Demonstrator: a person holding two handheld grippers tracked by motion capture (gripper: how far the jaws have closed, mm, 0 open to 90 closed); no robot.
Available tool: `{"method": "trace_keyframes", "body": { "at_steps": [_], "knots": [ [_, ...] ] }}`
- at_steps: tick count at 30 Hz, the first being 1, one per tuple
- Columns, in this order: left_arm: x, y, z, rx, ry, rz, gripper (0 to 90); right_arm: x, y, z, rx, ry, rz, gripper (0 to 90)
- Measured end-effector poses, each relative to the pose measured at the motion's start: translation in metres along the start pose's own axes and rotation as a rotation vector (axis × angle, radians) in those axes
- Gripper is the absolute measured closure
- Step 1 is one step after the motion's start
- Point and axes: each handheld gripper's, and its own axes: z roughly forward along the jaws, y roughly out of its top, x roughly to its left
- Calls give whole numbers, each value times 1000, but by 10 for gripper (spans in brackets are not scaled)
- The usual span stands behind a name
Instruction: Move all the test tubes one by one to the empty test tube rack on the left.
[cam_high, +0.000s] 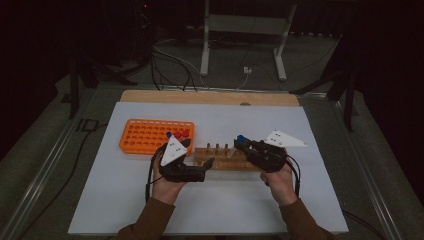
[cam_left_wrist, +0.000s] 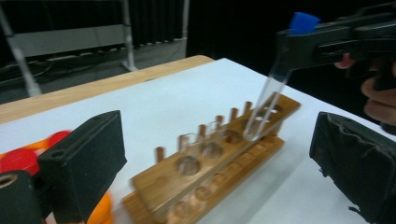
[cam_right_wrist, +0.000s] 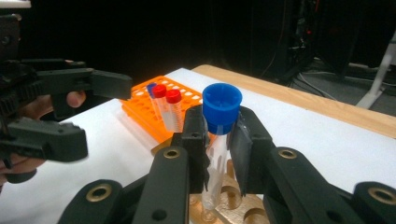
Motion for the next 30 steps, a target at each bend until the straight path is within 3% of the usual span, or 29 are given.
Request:
{"method": "trace_keyframes", "body": {
  "at_steps": [7, 18, 21, 25, 30],
  "knots": [
    [-11, 3, 16, 26, -20, 21, 81, 6, -1, 6, 38, 30, -2, 769],
    [-28, 0, 37, 75, 16, 89, 180, 15, -2, 10, 67, 70, 1, 767],
    [-33, -1, 40, 78, 26, 107, 297, 17, -2, 12, 73, 79, -1, 766],
    [-34, -2, 41, 80, 6, 112, 499, 19, -2, 12, 79, 85, -3, 767],
    [-35, -2, 42, 78, -4, 110, 634, 20, -3, 13, 80, 88, -3, 767]
  ]
}}
